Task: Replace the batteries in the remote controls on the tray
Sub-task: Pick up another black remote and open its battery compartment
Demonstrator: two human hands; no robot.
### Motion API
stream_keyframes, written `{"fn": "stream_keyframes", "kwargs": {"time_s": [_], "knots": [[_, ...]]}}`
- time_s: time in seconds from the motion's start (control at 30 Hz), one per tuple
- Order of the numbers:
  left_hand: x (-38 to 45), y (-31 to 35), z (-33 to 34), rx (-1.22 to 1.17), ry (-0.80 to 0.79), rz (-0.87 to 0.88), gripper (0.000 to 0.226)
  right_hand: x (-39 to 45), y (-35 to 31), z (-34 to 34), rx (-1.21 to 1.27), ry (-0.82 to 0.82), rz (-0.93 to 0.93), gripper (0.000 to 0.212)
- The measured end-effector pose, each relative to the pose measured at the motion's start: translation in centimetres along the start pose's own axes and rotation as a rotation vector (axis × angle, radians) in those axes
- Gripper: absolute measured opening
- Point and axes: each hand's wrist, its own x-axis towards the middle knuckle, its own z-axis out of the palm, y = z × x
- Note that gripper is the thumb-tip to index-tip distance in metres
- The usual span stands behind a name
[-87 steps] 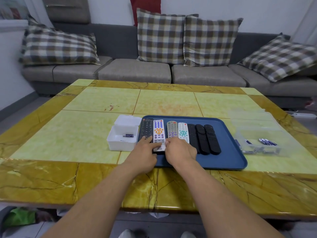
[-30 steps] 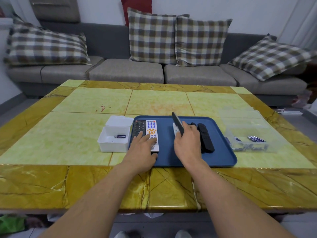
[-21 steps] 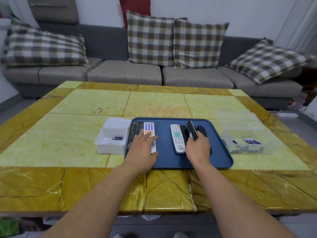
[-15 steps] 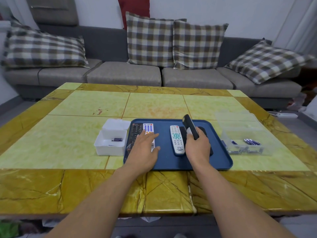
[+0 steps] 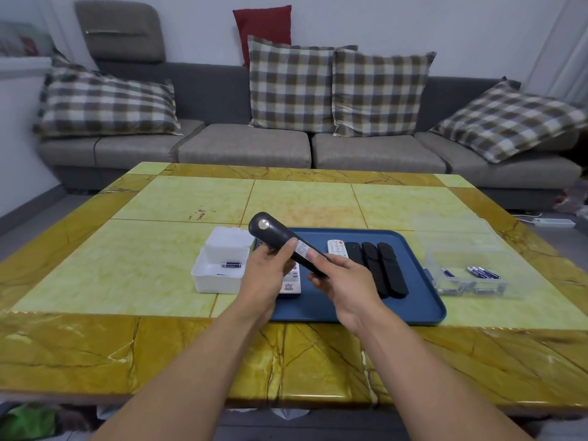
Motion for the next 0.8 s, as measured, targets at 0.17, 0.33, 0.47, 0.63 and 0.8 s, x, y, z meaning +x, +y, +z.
{"fn": "stream_keyframes", "kwargs": {"time_s": [0.17,0.33,0.47,0.63,0.8], "knots": [[-0.3,0.1,-0.4,-0.012,-0.017,0.010,0.022,-0.1,0.1,-0.1,-0.055,-0.017,0.006,0.035],[-0.5,0.2,-1.1,-0.033,0.013,-0.010,0.024,-1.1,-0.1,0.1,-0.316,-0.092,-0.017,0.036],[-0.8,0.4,-1.1,-0.038,0.080,-0.073,0.040,-1.2,0.4,0.3,-1.014,-0.008,-0.306,0.059],[-0.5,0.7,-0.8,-0.126,0.045,-0.143,0.047,-1.0,0.3,0.8,-0.935,0.012,-0.682,0.008],[-0.6,0.5,-0.5,-0.111,-0.011,-0.201,0.045,-0.7,1.1,1.1,-0.956,-0.004,-0.747,0.021]]}}
